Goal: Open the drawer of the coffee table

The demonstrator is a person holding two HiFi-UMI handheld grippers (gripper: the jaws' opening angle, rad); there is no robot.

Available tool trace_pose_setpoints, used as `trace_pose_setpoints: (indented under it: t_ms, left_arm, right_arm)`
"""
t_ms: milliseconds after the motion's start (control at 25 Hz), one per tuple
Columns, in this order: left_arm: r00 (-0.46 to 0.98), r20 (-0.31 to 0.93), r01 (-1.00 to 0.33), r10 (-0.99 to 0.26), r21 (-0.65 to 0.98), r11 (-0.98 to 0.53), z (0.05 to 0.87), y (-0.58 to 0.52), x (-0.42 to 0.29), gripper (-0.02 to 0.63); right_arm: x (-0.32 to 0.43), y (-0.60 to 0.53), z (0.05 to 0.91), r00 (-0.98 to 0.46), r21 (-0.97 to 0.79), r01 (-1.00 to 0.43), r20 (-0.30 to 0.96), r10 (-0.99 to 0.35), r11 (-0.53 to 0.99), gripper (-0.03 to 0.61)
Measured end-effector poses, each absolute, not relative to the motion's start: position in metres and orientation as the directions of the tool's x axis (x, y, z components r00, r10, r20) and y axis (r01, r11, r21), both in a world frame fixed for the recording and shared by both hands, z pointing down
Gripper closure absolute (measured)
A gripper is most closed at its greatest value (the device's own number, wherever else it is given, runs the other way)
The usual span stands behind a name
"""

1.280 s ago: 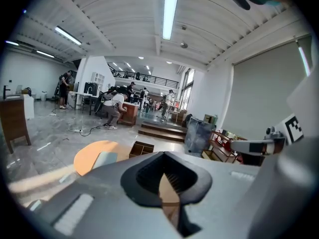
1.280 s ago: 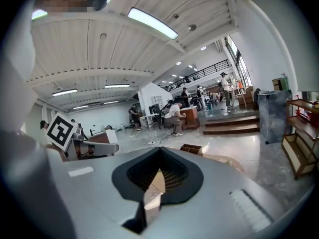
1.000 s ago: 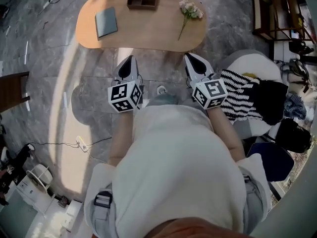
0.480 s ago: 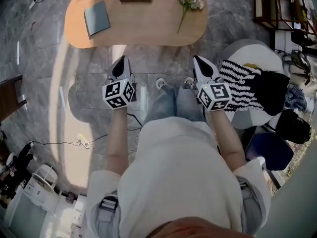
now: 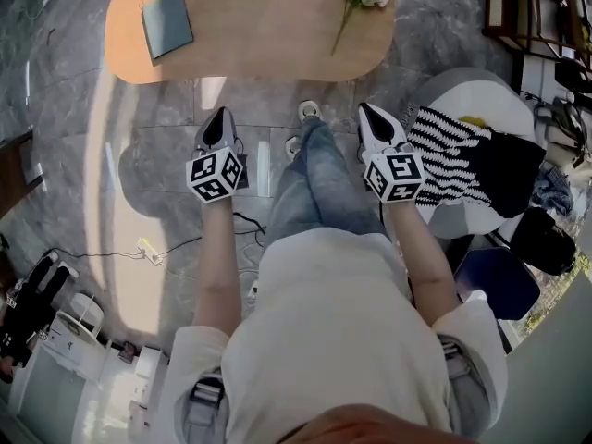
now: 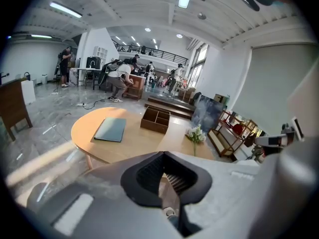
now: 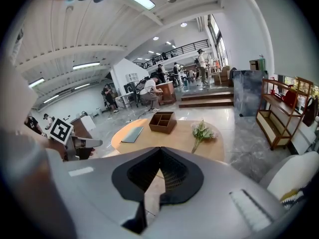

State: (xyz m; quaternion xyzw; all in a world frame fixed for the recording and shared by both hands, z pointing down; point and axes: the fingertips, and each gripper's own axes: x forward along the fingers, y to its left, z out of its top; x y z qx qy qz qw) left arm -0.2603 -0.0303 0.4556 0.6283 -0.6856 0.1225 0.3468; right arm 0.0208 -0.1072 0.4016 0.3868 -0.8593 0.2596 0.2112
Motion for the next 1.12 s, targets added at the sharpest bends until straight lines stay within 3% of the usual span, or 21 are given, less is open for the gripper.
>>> trace_pose_setpoints:
  t_ms: [320,520,680,880,1120]
  left_arm:
    - [0.048,0.718,-0.934,-0.694,0.279,0.225,0.539,-0.048,-0.26,0.592]
    - [0.071,0.793,-0.94,-0.605,0.255,0.225,0.603,-0.062,-0.266,0.517]
    - [0.073,0.842,-0.947,-0.535,0.226,0.227,0.651,-0.059,-0.28,0.422]
    - [0.12,0.862,-0.972,-0.493,0.202,0.117,0.701,-0.065,-0.287,0.241]
    - [0.161,0.833,-0.982,-0.529,0.186,-0.006,0.753,-0.09,-0.296,0.169]
  right_arm:
    - [0.036,-0.133,0.478,-0.581,-0.243,-0.77,0.651,-0.489,0.59,0.577]
    - [0.05,-0.139,0.538,-0.547,-0.263,-0.79,0.711,-0.442,0.554,0.554]
    - [0.054,-0.138,0.584,-0.529,-0.271,-0.791,0.753,-0.391,0.549,0.506]
    - [0.064,-0.134,0.644,-0.481,-0.255,-0.813,0.802,-0.356,0.524,0.434]
    - [0.073,-0.13,0.712,-0.433,-0.197,-0.823,0.825,-0.363,0.533,0.378]
